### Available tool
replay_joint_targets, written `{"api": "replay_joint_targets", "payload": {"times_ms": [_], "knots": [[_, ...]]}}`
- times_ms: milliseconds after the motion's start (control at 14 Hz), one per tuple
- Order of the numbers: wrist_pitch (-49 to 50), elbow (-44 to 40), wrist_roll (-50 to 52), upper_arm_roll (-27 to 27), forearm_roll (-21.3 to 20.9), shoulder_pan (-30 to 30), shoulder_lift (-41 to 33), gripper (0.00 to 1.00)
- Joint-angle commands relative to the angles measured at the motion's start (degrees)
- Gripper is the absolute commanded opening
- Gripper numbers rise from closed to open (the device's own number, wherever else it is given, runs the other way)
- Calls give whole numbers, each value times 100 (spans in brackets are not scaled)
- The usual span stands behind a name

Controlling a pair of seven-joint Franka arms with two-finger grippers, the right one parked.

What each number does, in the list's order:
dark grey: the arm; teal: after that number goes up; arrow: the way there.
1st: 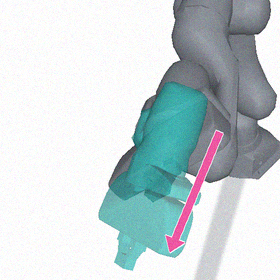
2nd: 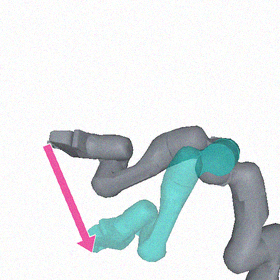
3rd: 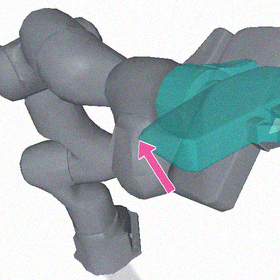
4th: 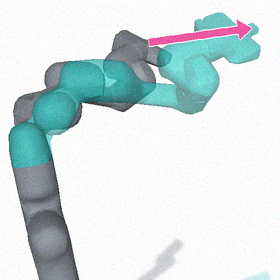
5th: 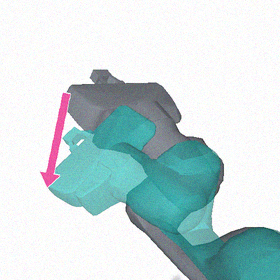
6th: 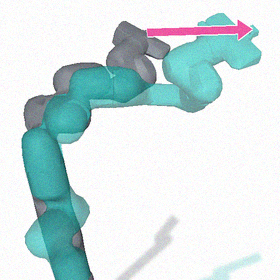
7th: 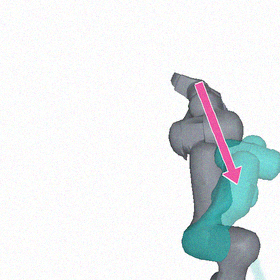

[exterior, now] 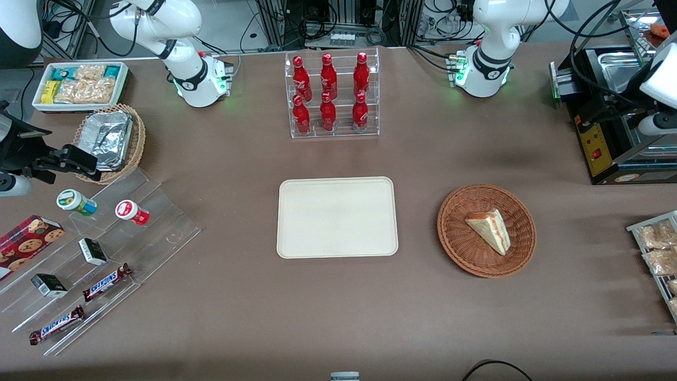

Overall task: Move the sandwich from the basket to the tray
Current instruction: 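Lower the open left gripper over the sandwich in the wicker basket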

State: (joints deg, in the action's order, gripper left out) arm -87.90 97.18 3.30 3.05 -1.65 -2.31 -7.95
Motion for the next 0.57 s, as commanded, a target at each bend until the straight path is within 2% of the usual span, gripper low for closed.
{"api": "replay_joint_targets", "payload": {"times_ms": [0,286,500], "knots": [[54,-410,100,-6,16,29,364,100],[-78,-253,135,-24,7,20,495,100],[-884,282,450,-41,59,-15,645,100]]}}
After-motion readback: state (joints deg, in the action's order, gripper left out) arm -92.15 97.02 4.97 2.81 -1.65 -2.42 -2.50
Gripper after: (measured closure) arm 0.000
